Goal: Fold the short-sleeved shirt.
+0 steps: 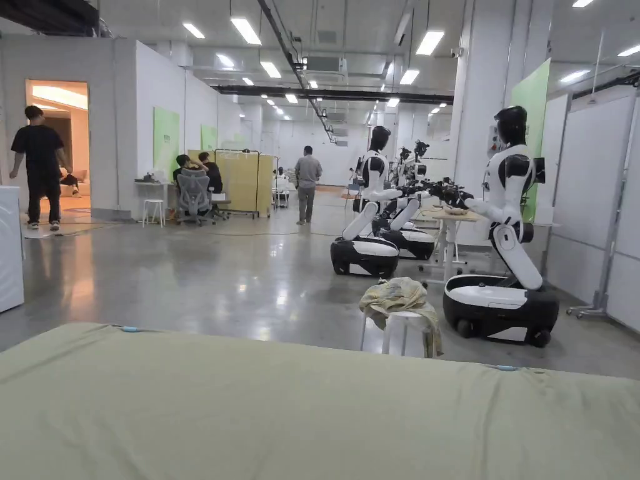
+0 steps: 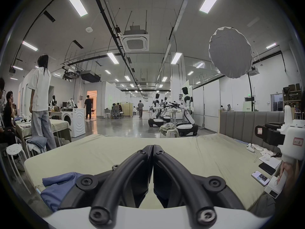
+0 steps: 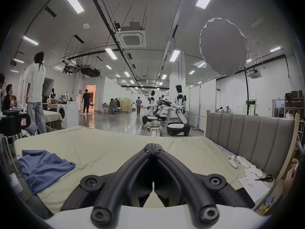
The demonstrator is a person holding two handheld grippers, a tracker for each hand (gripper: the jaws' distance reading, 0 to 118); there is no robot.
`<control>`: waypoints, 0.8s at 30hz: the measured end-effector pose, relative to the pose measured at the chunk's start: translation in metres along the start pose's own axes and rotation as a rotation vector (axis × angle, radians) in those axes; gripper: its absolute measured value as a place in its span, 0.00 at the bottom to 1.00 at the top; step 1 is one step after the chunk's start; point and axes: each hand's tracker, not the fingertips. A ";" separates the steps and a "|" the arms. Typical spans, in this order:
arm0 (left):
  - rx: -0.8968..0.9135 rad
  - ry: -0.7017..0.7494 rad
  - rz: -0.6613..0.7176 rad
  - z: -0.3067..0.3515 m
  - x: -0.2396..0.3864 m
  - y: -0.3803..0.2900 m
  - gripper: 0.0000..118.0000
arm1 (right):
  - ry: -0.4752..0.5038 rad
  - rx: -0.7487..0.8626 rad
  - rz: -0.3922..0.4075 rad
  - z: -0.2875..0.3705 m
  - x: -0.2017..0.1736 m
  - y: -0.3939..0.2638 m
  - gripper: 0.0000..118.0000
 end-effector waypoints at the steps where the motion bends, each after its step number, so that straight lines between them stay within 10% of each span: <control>1: 0.000 0.001 -0.001 0.000 0.000 0.000 0.02 | 0.000 0.000 0.002 0.000 0.000 0.000 0.00; 21: -0.005 0.022 -0.016 -0.003 -0.002 0.002 0.02 | -0.024 -0.013 -0.001 -0.003 0.005 -0.002 0.00; 24: -0.019 0.008 -0.127 -0.003 -0.001 0.001 0.02 | -0.021 -0.009 0.120 -0.002 0.006 -0.003 0.00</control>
